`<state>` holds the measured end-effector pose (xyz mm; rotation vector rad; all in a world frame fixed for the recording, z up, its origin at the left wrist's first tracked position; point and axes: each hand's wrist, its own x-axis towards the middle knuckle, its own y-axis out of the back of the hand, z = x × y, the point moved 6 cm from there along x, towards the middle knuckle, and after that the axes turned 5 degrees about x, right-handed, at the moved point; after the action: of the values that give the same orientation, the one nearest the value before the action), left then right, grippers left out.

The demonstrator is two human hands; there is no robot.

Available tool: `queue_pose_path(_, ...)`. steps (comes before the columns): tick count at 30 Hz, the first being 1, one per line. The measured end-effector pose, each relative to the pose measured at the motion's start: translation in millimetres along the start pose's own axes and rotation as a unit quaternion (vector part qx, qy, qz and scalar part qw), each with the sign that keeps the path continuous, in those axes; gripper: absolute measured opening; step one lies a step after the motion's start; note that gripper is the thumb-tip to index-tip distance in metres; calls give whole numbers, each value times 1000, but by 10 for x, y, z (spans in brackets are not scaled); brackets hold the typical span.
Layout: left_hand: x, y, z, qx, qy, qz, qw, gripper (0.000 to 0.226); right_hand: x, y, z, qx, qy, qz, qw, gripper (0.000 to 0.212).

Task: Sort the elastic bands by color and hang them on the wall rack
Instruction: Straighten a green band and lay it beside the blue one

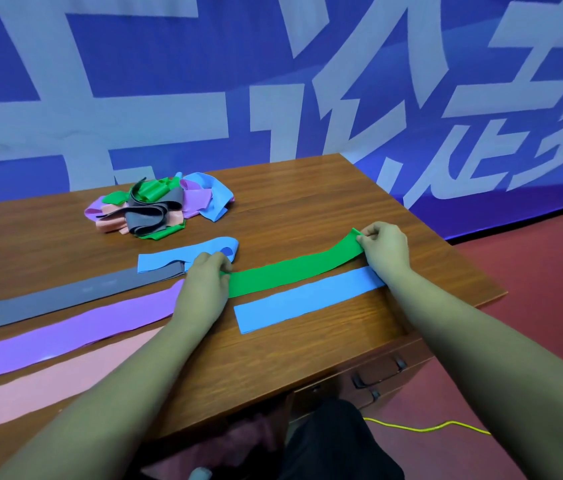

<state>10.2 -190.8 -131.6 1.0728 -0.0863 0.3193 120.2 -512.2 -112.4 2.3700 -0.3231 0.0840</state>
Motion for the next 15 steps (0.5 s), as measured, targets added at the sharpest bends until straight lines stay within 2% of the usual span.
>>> queue_pose_path(3,5,-30,59,39,-33,2,999,11,18,-27,26,-56,-9,-14,998,4)
queue_pose_path(5,-12,-20,110,81,-75,32,993,8,-8,-56,39,-145,16,-3,989,21)
queue_pose_path(7,9,60,108,83,-86,64,991,4,-63,-86,-76,-197,68,22,978,27)
queue_pose_path(9,81,152,12,75,-69,71,992,4,-109,-206,-283,-185,116,6,976,27)
queue_pose_path(15,398,365,-436,109,-13,47,993,18,-311,-863,-1025,-80,160,-160,971,29)
